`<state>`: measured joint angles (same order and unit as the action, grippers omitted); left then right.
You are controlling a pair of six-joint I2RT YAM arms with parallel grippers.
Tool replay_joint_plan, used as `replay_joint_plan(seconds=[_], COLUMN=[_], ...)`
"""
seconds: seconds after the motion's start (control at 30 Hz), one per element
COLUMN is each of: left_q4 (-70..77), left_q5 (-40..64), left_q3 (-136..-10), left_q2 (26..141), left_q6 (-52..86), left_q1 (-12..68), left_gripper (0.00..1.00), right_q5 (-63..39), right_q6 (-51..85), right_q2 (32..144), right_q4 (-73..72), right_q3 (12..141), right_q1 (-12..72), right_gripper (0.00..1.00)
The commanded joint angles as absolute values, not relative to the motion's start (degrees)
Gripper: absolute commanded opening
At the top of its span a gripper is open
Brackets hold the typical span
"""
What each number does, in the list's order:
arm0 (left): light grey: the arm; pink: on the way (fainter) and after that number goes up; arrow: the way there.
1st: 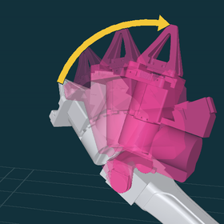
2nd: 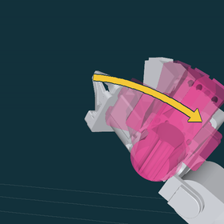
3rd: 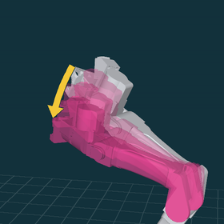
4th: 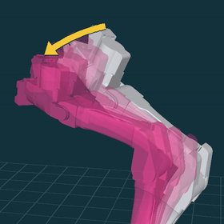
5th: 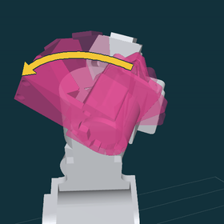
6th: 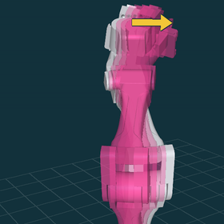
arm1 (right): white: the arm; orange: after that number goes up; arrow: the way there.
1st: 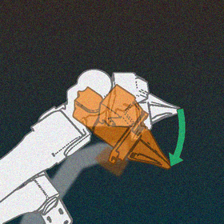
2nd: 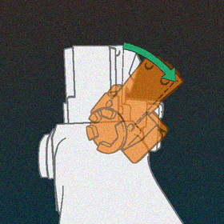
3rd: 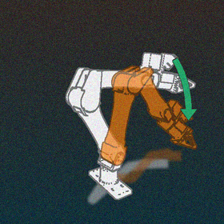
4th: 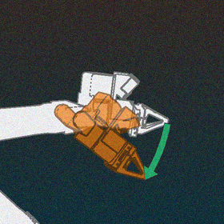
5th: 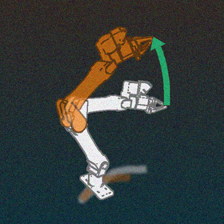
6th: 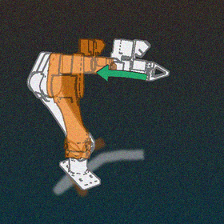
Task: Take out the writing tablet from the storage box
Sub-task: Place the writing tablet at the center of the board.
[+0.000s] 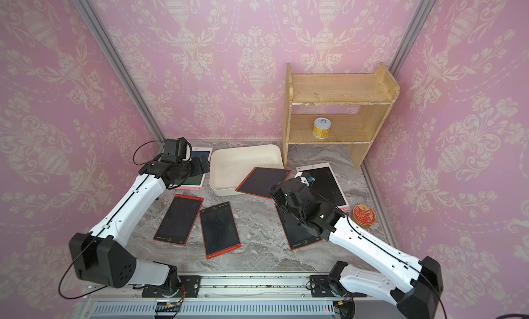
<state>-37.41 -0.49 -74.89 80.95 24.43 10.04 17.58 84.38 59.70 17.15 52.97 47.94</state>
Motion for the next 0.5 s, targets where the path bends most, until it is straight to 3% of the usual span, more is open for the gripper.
replay_joint_plan(seconds=[0.0, 0.47], left_q4=[-39.2, -38.7], left_q5=[0.2, 1.8], left_q3=[-73.5, -71.7], left_q2=[79.1, 77.6], left_q6=[25.8, 25.3], left_q1=[10.2, 10.2], left_gripper=[0.99, 0.99], right_q5=[25.7, 34.4], right_q6=[89.9, 98.3], right_q2=[57.2, 56.2], right_q4=[19.6, 24.6], right_q3=[50.3, 47.0], right_q1=[50.8, 60.7], right_gripper=[0.00, 0.00])
